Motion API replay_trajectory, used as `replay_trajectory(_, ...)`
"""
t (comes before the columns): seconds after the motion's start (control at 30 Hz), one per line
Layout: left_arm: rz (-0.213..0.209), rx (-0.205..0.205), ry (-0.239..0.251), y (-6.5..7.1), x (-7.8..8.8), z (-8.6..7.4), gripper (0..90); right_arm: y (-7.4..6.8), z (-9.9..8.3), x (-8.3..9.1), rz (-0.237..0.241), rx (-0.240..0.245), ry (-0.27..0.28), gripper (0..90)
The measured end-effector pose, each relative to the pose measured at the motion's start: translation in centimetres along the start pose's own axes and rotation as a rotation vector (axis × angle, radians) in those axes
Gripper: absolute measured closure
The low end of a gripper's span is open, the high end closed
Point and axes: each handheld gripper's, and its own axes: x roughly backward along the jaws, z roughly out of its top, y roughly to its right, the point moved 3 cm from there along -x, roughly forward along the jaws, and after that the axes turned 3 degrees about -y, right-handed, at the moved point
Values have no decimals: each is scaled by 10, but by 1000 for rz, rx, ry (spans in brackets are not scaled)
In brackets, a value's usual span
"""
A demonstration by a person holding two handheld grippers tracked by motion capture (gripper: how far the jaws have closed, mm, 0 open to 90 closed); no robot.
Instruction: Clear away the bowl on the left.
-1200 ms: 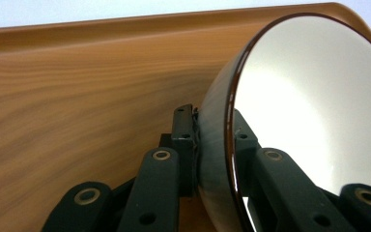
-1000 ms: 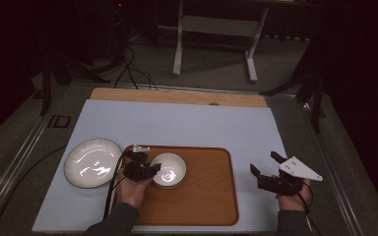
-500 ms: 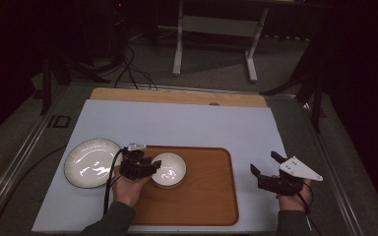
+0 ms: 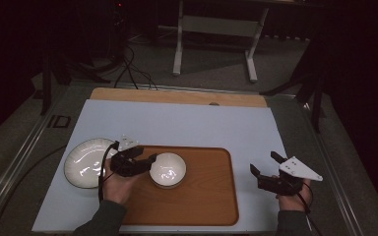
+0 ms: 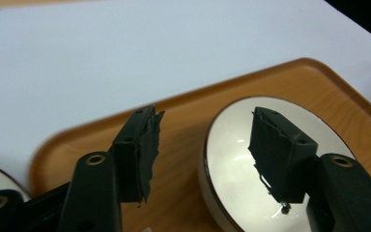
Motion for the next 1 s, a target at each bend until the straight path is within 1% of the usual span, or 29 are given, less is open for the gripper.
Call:
replay_trajectory(0.03,4,-6,9,-1,3,1,428,0,0,0,0,0,0,137)
replay_trajectory(0.2,54,-44,51,-9,15,3,396,0,0,0,1,-2,0,137)
replay_trajectory(0.23,62,-47,59,-12,18,3,392,0,0,0,0,-1,0,137)
replay_trajectory(0.33,65,-39,84,-21,27,2,390,0,0,0,0,-2,0,138)
replay_trajectory(0.43,79,-37,95,-31,35,-1,366,0,0,1,0,-6,2,137)
replay_trajectory(0.57,97,-14,118,-46,48,-4,331,0,0,1,6,-9,3,139)
replay_trajectory(0.67,135,-4,129,-55,56,-6,294,0,0,1,6,-10,4,139)
replay_trajectory(0.77,154,24,137,-63,63,-9,244,0,0,2,11,-12,7,139)
replay_trajectory(0.87,164,46,129,-70,67,-12,191,0,0,2,14,-12,5,139)
replay_trajectory(0.9,177,54,131,-73,69,-14,180,0,0,1,16,-12,5,138)
replay_trajectory(1.0,191,90,145,-81,73,-19,179,0,-1,0,29,-15,-5,118)
